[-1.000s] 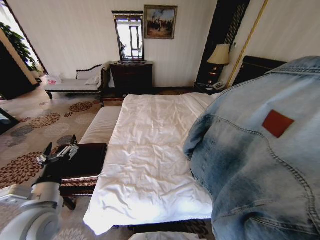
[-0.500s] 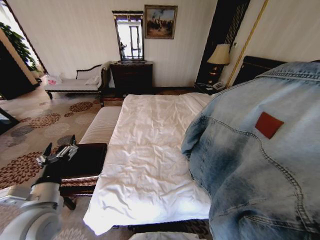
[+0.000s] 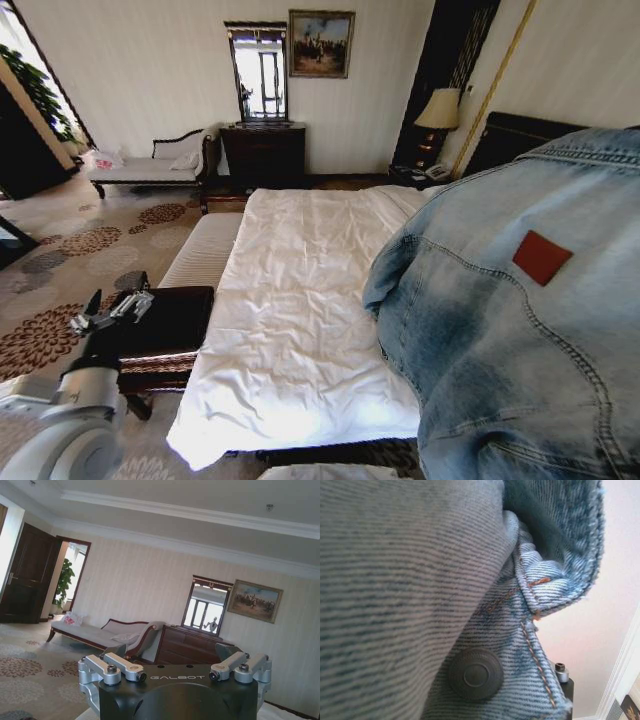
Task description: Pick up the clothes from the bed and hang them on the clothes hanger.
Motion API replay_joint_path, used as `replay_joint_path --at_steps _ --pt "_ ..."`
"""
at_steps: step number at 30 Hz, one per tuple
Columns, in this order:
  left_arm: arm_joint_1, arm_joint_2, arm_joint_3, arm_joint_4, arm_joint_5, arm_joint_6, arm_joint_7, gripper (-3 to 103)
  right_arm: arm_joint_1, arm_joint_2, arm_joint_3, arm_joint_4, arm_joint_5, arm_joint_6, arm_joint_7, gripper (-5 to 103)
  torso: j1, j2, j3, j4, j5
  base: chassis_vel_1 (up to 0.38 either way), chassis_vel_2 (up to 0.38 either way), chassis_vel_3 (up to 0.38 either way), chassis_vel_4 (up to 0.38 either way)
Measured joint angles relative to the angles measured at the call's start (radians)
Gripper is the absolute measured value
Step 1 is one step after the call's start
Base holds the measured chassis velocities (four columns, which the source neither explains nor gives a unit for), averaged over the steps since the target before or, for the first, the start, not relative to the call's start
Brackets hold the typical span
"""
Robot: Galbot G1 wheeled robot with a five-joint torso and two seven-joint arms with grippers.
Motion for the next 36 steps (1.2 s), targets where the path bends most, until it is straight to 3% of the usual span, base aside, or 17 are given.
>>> replay_joint_path --at_steps 12,36 --pt "0.003 -0.001 -0.002 0.000 -0.001 -0.003 -0.001 100 -0.018 0.008 0.016 0.014 -0.002 0.001 -0.009 16 0.000 0.000 0.000 0.0000 0.0000 0.032 -0.022 -0.031 0.025" --pt "-0.001 -0.006 0.003 0.000 -0.001 -0.006 -0.001 100 -0.014 0.017 0.014 0.016 0.002 0.000 -0.012 16 0.000 0.000 0.000 0.0001 0.0000 0.125 -0.126 -0.130 0.133"
